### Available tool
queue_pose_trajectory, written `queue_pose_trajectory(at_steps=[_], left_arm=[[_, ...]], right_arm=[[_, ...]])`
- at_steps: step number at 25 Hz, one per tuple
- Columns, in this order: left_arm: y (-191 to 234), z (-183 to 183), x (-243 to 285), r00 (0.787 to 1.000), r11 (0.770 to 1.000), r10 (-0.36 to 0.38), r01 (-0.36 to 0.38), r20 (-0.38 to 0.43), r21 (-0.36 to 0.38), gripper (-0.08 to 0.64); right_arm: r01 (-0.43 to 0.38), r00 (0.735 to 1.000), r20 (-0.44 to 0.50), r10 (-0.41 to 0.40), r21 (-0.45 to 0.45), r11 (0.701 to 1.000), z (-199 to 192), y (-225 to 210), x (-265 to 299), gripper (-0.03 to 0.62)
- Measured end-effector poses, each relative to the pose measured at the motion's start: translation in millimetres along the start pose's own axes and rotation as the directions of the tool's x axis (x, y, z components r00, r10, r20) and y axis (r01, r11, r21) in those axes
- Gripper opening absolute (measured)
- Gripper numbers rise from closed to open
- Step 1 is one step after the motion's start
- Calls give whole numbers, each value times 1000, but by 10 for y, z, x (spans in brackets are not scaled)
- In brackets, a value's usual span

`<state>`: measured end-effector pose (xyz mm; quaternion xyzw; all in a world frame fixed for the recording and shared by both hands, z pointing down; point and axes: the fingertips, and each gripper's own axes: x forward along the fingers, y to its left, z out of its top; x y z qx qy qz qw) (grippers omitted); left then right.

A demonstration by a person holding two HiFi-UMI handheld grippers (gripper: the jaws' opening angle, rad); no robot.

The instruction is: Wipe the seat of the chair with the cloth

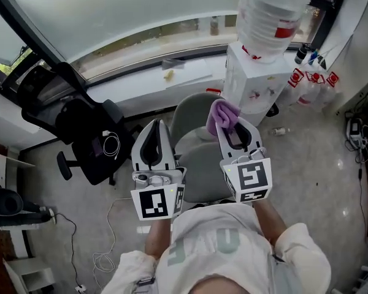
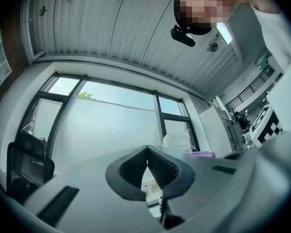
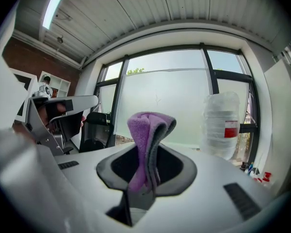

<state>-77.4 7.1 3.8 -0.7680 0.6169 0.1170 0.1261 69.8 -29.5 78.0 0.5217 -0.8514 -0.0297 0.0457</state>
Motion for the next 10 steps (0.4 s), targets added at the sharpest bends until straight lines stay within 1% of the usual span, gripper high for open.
queue_pose_trajectory(at_steps=[4, 10], left_arm=[[-48, 107, -25, 1000, 1000, -3, 2, 26, 18, 12], [-90, 171, -51, 999, 1000, -5, 3, 40, 31, 12]], right_arm=[[-6, 999, 49, 5, 15, 1000, 164, -5, -33, 92], [-24, 996, 86, 23, 10, 1000, 285, 50, -84, 92]])
